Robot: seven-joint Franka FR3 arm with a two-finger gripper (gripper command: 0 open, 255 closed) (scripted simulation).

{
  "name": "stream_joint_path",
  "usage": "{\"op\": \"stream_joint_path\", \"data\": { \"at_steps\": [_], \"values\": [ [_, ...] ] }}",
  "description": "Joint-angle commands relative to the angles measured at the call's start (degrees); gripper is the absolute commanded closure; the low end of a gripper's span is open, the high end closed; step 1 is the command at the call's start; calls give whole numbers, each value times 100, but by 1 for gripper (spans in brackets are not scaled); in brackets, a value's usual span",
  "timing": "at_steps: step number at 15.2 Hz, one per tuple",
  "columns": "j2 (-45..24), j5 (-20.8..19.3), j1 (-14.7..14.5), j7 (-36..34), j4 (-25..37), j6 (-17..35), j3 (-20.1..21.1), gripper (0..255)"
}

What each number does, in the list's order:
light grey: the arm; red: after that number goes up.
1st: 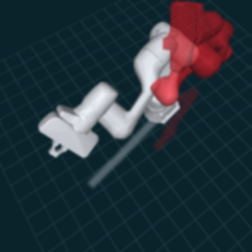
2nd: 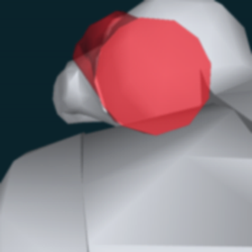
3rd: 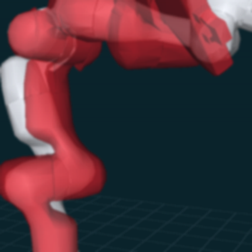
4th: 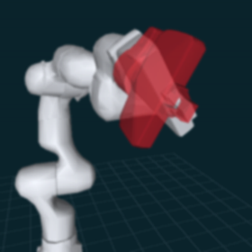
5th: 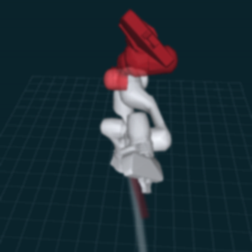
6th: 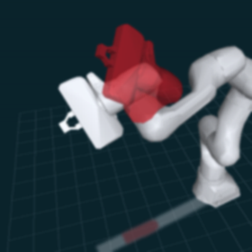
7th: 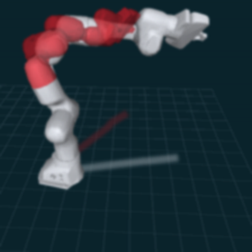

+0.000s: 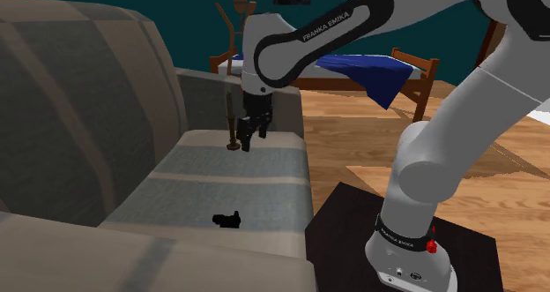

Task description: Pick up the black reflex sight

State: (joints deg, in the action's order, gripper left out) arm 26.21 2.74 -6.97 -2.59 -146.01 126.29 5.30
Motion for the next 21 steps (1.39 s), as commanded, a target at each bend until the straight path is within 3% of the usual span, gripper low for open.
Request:
{"op": "stream_joint_path", "data": {
  "at_steps": [1,9,16,21],
  "values": [
    [-298,-13,-68,-42,-60,337,117,0],
    [-1905,-373,-207,-337,58,1678,549,0],
    [-3483,-1289,-384,-991,528,2586,708,0],
    [-3826,-1529,-449,-1177,549,2890,610,0]
  ]
}}
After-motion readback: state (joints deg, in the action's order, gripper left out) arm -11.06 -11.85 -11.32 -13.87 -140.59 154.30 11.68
